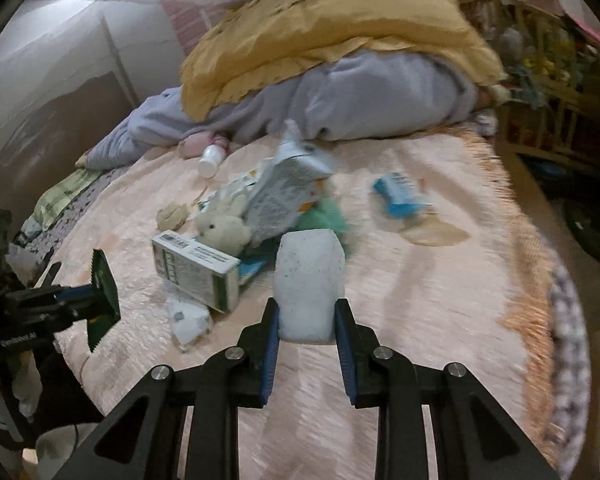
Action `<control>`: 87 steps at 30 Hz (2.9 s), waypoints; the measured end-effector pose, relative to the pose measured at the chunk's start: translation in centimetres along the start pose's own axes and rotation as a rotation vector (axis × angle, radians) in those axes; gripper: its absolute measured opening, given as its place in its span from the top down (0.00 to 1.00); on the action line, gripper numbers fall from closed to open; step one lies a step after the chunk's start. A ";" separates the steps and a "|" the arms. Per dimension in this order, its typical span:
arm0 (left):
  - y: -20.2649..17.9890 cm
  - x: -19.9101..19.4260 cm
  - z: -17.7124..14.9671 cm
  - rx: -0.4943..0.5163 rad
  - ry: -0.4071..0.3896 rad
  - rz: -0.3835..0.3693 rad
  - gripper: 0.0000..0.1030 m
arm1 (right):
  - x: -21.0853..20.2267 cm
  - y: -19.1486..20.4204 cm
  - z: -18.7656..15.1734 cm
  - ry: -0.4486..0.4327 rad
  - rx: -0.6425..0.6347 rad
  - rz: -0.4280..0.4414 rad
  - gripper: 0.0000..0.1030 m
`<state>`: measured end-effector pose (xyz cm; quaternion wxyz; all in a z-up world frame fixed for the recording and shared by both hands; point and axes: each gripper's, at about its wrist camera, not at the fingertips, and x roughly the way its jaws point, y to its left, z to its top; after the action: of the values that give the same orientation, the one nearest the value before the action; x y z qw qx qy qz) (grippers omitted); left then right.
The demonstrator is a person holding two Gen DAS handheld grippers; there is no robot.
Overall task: Collect trash
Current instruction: 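Grasp the green snack bag with the left tool while the right tool grasps the white foam block, then carry both items over the white bucket and open both tools to drop them, then move both open tools back over the trash on the bed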
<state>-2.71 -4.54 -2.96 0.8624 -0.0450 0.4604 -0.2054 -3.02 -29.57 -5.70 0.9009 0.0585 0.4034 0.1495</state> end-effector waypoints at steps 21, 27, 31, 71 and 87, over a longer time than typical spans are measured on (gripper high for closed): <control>-23.8 8.6 4.9 0.324 0.058 -0.225 0.73 | -13.2 -18.4 -6.3 -0.092 0.300 -0.335 0.75; -29.5 10.9 5.5 0.378 0.081 -0.324 0.73 | -16.1 -23.5 -8.8 -0.116 0.418 -0.419 0.75; -33.3 12.7 5.6 0.412 0.106 -0.358 0.73 | -17.3 -26.4 -10.3 -0.125 0.522 -0.439 0.75; -26.6 10.6 4.0 0.332 -0.046 -0.081 0.38 | -14.3 -22.8 -9.2 -0.127 0.556 -0.379 0.49; -13.9 5.7 3.5 0.192 -0.092 0.112 0.38 | -6.2 -12.2 -4.7 -0.010 0.327 -0.187 0.44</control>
<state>-1.38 -19.87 -1.68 0.8932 0.0540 0.4002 -0.1976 -7.74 -43.23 -7.19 0.8913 0.1669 0.4215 -0.0028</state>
